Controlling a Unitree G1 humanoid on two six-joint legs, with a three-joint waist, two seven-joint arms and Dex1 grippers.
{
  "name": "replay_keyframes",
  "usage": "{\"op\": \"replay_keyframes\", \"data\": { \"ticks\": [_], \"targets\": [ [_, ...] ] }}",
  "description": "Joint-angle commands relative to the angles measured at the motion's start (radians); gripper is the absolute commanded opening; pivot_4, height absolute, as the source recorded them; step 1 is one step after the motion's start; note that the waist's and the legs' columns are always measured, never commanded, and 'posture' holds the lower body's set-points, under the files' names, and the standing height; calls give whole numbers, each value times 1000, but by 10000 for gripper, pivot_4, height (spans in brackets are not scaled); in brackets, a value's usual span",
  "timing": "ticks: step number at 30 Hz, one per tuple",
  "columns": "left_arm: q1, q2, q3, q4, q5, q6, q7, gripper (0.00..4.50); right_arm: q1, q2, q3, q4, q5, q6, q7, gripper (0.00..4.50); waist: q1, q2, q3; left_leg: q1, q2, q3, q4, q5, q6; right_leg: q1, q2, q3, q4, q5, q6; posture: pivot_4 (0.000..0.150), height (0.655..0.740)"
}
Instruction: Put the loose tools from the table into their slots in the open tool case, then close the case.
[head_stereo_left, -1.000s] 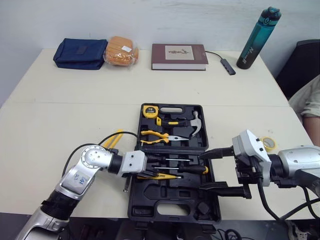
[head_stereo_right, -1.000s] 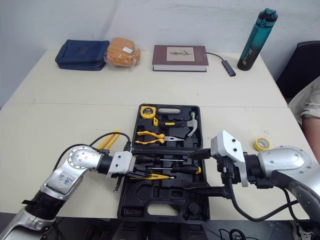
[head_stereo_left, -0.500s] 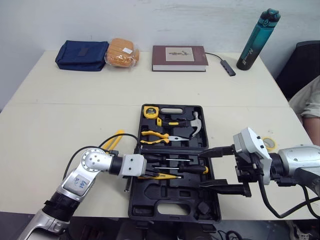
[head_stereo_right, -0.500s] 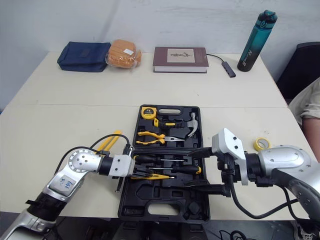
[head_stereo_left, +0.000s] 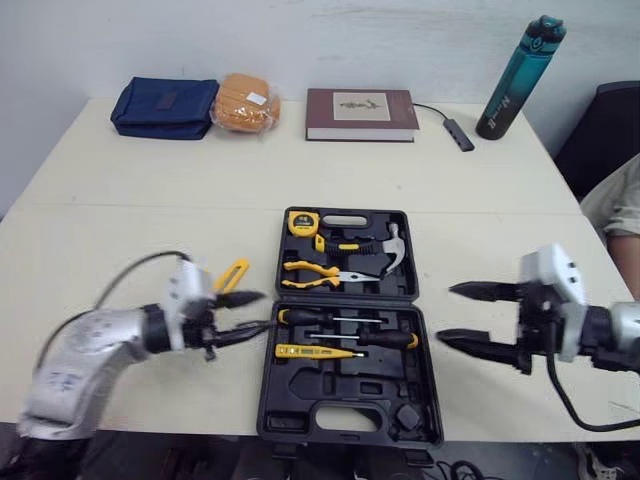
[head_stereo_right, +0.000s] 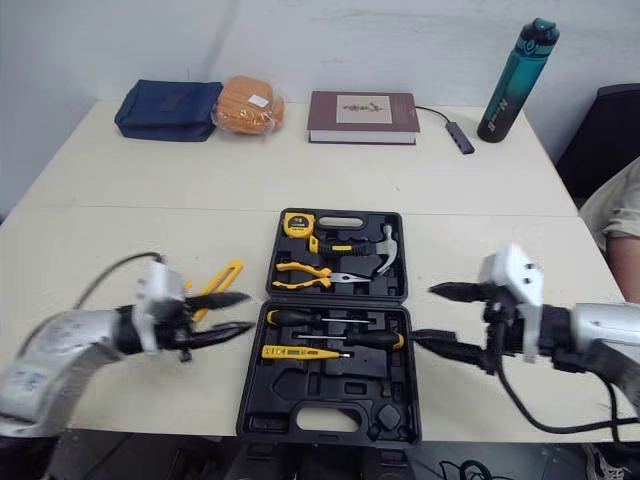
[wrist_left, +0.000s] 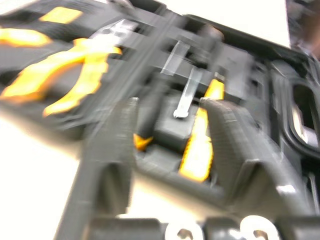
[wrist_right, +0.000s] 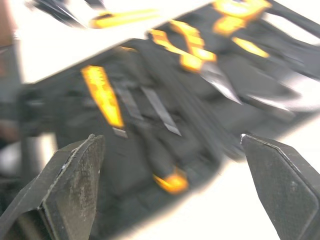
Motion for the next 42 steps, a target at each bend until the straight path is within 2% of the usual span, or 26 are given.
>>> {"op": "replay_keyframes", "data": {
  "ticks": [1,2,4,6,10,14,18,24,30,36,42],
  "targets": [
    [111,27,199,4,2,15,47,41159,76,21,-153,71,-58,-38,15,45000,-1,0,0,0,0,0,0,0,0,0,0,0,0,0,0,1500,7400],
    [147,33,245,26,22,3,48,44536,99,26,-184,95,-75,-49,20,45000,-2,0,0,1,0,0,-1,0,0,0,0,0,0,0,0,1500,7400],
    [187,36,304,61,35,-8,58,44536,128,34,-220,130,-103,-69,27,45000,-2,0,0,1,0,1,-1,0,0,0,0,0,0,0,0,1500,7400],
    [244,37,427,158,57,-20,78,44536,177,42,-300,231,-165,-108,30,45000,-1,0,0,2,0,1,-1,0,0,0,0,1,0,0,0,1500,7400],
    [326,64,556,300,110,-76,56,44536,262,44,-395,397,-266,-208,63,45000,-1,0,0,2,0,1,-4,-4,-1,-1,0,1,-3,-1,-2,1500,7400],
    [309,101,593,413,135,-102,67,44536,247,40,-426,548,-309,-284,63,45000,0,0,0,2,-1,2,-9,-4,-1,-1,-2,1,-7,-1,-2,1500,7400],
    [274,111,562,368,132,-85,74,44536,225,50,-420,589,-324,-326,62,45000,-1,0,0,3,-2,2,-14,-4,-3,-2,-4,1,-7,-1,-2,1500,7400],
    [249,72,481,176,91,8,120,44536,200,60,-421,458,-254,-256,70,45000,-4,3,-1,3,-2,2,-17,-2,-3,-3,-4,1,-8,-1,-2,1500,7400],
    [233,39,371,21,57,101,169,44536,102,52,-315,154,-63,-76,19,45000,-7,2,0,3,-2,3,-16,0,-4,-3,-3,2,-5,0,-1,1500,7400],
    [175,3,207,6,128,112,252,44536,-187,35,-105,-59,284,89,-91,45000,-2,3,0,3,-2,2,-15,1,-4,-3,-2,1,-3,0,-1,1500,7400],
    [91,-14,34,93,255,86,317,44536,-447,34,118,-101,337,90,-80,45000,1,1,0,1,-3,1,-14,2,-5,-3,-3,0,-6,0,0,1500,7400]
  ]
}}
